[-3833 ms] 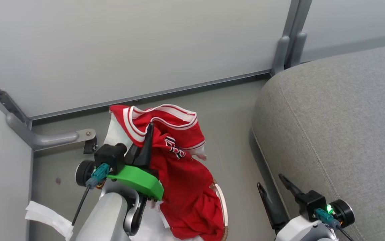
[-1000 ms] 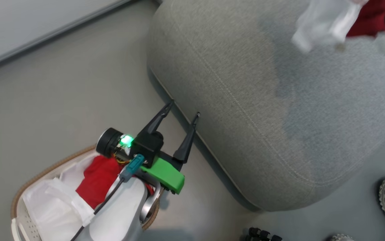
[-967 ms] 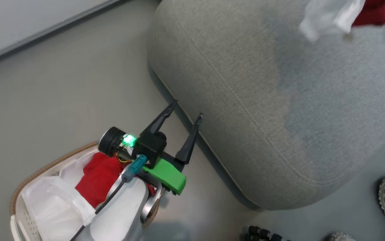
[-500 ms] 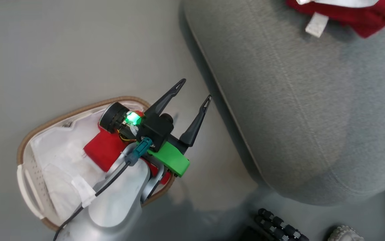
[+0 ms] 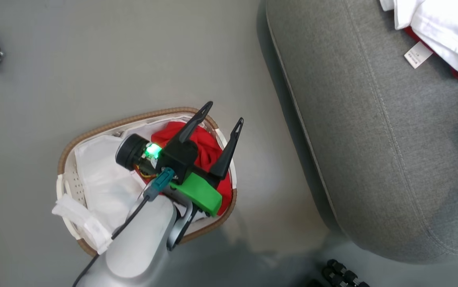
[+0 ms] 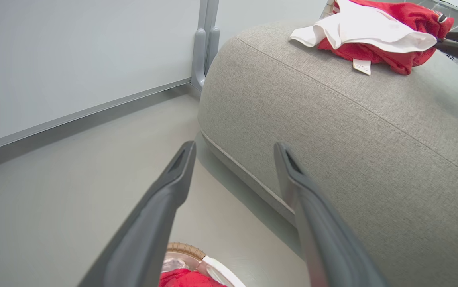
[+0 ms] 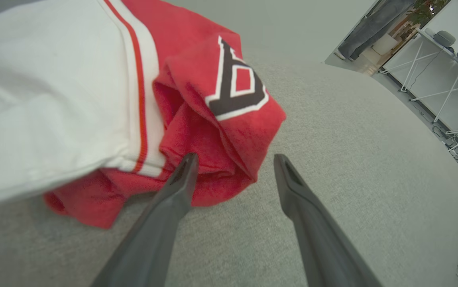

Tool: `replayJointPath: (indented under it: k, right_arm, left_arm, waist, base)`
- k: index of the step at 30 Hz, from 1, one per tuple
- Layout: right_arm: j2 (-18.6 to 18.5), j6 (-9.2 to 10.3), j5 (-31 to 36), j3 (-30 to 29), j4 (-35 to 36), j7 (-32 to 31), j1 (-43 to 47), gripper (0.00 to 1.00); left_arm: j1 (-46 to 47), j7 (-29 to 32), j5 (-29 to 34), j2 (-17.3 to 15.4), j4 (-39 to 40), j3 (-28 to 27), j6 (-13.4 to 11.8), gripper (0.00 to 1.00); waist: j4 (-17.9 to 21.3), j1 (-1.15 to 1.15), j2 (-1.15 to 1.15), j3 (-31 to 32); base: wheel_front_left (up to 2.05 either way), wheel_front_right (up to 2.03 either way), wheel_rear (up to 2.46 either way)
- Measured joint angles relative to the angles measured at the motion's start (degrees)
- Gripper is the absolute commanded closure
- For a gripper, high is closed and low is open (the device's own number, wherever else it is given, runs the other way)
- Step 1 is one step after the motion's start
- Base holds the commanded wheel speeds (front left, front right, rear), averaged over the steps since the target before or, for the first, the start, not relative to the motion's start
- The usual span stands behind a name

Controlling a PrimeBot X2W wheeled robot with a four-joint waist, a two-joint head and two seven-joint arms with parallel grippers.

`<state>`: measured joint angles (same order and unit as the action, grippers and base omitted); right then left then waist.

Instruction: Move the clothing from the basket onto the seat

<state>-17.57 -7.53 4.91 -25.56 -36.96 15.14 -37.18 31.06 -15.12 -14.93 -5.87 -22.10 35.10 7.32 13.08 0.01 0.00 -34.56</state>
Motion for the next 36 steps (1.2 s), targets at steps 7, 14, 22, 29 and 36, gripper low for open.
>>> replayJointPath:
  k: [7,14,22,29,36]
  right_arm:
    - [1.4,0.0,-1.6,-0.2,4.4,0.0,10.2,0.0]
    - [3.5,0.0,-2.6,7.1,11.1,0.0,16.7,0.0]
    - [8.2,0.0,-6.3,15.9,17.0,0.0,20.5,0.0]
    - [11.2,0.0,-7.6,20.9,18.6,0.0,22.0,0.0]
    - [13.4,0.0,-8.0,22.7,17.9,0.0,23.1,0.0]
  left_arm:
    - [-4.6,0.0,0.0,1.4,-0.6,-2.3,0.0,0.0]
    - [-9.9,0.0,0.3,2.4,-0.7,-7.7,0.0,0.0]
    - [-15.7,0.0,1.8,2.8,-1.3,-15.6,-0.9,0.0]
    - [-19.1,0.0,4.4,2.9,-1.6,-22.9,-2.0,0.0]
    - [-21.6,0.0,6.6,2.7,-2.2,-29.5,-2.4,0.0]
  waist:
    - [-0.1,-0.01,0.0,6.4]
    - [-0.6,-0.01,0.0,13.7]
    - [-3.4,-0.01,0.0,20.4]
    - [-8.3,-0.01,0.0,24.2]
    - [-12.1,-0.01,0.0,27.2]
  base:
    - [0.0,0.0,0.0]
    - [0.0,0.0,0.0]
    - [0.0,0.0,0.0]
    - [0.0,0.0,0.0]
    - [0.0,0.0,0.0]
